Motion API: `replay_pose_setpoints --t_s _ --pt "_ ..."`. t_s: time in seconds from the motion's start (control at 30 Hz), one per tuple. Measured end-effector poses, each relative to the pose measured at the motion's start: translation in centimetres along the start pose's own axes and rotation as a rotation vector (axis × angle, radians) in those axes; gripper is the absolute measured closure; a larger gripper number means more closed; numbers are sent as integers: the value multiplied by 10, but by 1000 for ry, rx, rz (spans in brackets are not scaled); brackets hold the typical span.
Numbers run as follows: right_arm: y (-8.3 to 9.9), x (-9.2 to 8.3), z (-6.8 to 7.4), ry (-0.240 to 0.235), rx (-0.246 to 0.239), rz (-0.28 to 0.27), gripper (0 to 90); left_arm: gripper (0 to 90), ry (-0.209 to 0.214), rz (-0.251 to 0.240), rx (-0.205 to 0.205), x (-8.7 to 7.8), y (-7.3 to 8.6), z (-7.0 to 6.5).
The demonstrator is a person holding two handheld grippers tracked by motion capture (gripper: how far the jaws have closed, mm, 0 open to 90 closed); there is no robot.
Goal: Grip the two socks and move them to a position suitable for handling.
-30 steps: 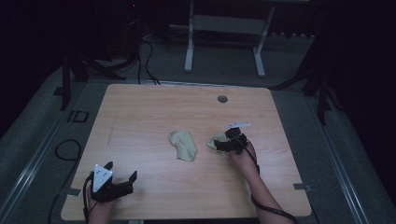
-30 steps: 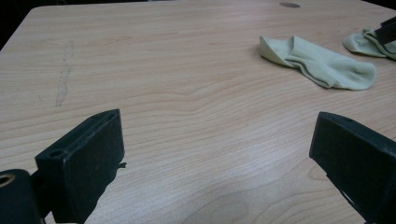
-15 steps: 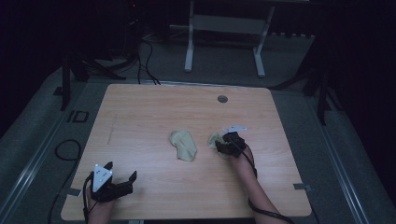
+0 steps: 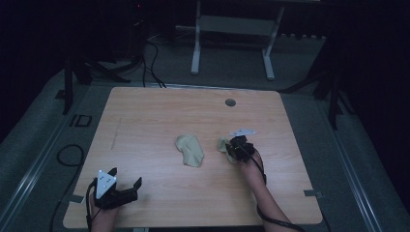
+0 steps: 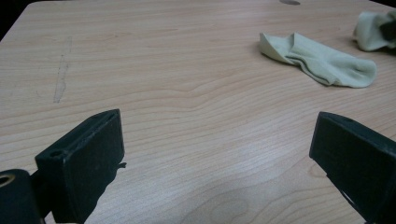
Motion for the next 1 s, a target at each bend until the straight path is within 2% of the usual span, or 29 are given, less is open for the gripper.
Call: replay_pose_setpoints --t_s 0.1,0.17,0.23,0.3,0.33,0.37,0.4,0.47,0.5,0.53,0.6,0.67,0.7,0.83,0.87,0.9,1.0 --pt "0 -15 1 -18 -26 -17 808 29 -6 6 7 1 1 0" --pt "3 -21 2 -45 -11 -22 807 29 -3 7 -1 2 1 1" --pt "4 -25 2 -51 -12 -25 808 29 -3 5 -5 2 0 0" --pt "5 -33 3 -57 -9 -33 808 29 -2 4 -3 2 0 -1" --pt "7 -43 5 -76 -4 -45 808 29 2 4 4 2 -1 -2" --pt "7 -43 5 -76 -4 -45 808 29 2 4 4 2 -1 -2" --pt "8 -51 8 -75 -32 -44 807 29 3 7 5 3 0 -2" --pt "8 -56 11 -81 -38 -47 807 29 7 6 6 4 0 -2" --pt "6 -66 14 -77 -55 -61 807 29 10 7 9 4 0 -2" --pt "6 -66 14 -77 -55 -61 807 29 13 8 10 5 0 -2" --pt "5 -83 20 -78 -72 -83 807 29 13 6 5 5 -1 -2" --pt "4 -89 22 -77 -81 -90 807 29 14 2 1 5 -1 -2" --pt "3 -101 28 -75 -105 -106 807 29 14 1 0 5 -2 -3" --pt "2 -111 32 -61 -128 -118 806 29 16 1 3 7 -3 -4" --pt "4 -126 42 -40 -159 -148 806 29 21 7 14 10 -3 -6" --pt "4 -126 42 -40 -159 -148 806 29 21 7 14 10 -3 -6" --pt "19 -127 54 -51 -171 -141 806 29 29 6 17 14 -5 -8"
Point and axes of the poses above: each handheld gripper's, and its own axes: x roughly forward along the jaws, y roughly out of its underside, z roughly to its left, the point moved 7 cm from there along x, roughly forward along the jaws, and after that the axes turned 6 degrees about -y, right-handed, at the moved point
